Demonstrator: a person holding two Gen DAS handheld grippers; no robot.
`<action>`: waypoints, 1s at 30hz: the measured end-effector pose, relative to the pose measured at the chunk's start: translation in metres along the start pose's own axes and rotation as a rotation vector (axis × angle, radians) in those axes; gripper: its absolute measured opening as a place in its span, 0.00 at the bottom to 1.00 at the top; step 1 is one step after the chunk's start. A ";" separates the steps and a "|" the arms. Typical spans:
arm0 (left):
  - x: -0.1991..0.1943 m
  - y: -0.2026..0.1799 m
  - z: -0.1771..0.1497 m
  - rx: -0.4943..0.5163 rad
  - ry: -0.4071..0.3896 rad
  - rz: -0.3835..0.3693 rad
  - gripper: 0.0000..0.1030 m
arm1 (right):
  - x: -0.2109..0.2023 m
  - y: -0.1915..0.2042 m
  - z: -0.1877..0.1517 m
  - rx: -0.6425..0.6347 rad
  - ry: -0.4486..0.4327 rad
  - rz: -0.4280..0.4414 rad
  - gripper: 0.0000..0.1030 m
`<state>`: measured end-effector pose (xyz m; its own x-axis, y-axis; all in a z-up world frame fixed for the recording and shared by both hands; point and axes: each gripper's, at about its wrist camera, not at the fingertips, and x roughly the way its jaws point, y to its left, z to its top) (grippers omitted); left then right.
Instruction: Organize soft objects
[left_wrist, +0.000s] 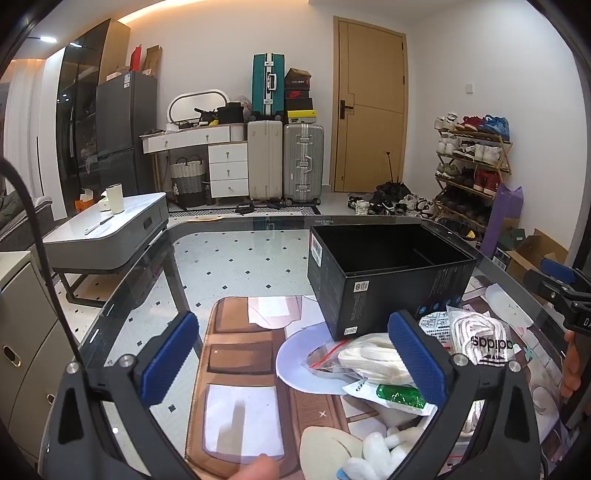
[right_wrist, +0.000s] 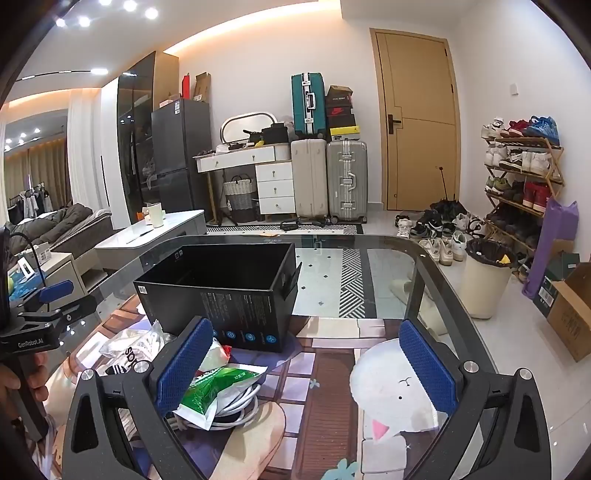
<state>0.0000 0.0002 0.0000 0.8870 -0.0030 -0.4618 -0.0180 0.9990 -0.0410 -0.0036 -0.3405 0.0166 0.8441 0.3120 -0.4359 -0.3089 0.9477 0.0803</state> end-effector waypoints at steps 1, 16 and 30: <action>0.000 0.000 0.000 0.000 0.000 0.000 1.00 | 0.000 0.000 0.000 0.000 0.000 -0.001 1.00; -0.001 -0.001 0.000 -0.003 -0.001 0.000 1.00 | 0.001 0.000 0.001 0.006 0.010 0.002 1.00; -0.003 0.007 0.002 -0.024 0.044 -0.049 1.00 | 0.001 -0.004 0.004 0.038 0.018 0.014 1.00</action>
<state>-0.0020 0.0077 0.0024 0.8659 -0.0540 -0.4973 0.0133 0.9963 -0.0851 0.0002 -0.3441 0.0193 0.8318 0.3244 -0.4504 -0.3032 0.9452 0.1208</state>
